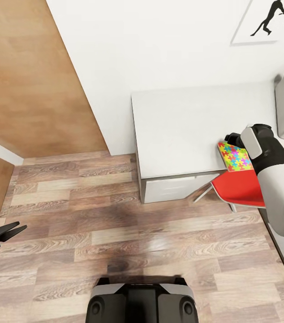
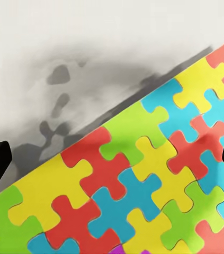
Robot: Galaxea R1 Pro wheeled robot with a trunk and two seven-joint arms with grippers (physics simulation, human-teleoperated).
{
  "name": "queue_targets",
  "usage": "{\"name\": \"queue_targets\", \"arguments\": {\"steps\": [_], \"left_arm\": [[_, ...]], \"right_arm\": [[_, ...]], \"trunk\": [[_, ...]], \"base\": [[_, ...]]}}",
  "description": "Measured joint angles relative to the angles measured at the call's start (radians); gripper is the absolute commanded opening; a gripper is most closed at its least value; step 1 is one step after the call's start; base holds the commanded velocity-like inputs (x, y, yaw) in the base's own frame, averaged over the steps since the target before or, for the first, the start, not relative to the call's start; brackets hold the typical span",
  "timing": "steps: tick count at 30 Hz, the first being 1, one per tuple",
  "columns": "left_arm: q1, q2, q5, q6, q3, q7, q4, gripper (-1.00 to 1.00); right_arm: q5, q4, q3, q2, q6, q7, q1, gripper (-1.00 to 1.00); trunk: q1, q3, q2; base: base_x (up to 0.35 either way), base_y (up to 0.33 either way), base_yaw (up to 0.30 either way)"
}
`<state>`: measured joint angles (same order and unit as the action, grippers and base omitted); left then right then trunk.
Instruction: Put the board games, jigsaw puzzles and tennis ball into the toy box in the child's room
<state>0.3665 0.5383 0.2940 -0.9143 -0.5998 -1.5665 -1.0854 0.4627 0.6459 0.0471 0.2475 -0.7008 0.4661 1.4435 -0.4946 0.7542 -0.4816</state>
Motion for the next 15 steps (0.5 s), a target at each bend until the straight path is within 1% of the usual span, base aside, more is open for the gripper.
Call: {"name": "queue_targets", "arguments": {"steps": [7, 15], "left_arm": [[0.0, 0.0, 0.0, 0.0, 0.0, 0.0, 0.0, 1.0], [0.001, 0.0, 0.001, 0.0, -0.001, 0.0, 0.0, 1.0]], "right_arm": [[0.002, 0.001, 0.0, 0.0, 0.001, 0.001, 0.0, 1.0], [0.005, 0.002, -0.001, -0.001, 0.002, 0.001, 0.0, 1.0]], "trunk": [[0.0, 0.0, 0.0], [0.0, 0.0, 0.0]], "base": [[-0.122, 0.0, 0.0], [-0.038, 0.0, 0.0]]}}
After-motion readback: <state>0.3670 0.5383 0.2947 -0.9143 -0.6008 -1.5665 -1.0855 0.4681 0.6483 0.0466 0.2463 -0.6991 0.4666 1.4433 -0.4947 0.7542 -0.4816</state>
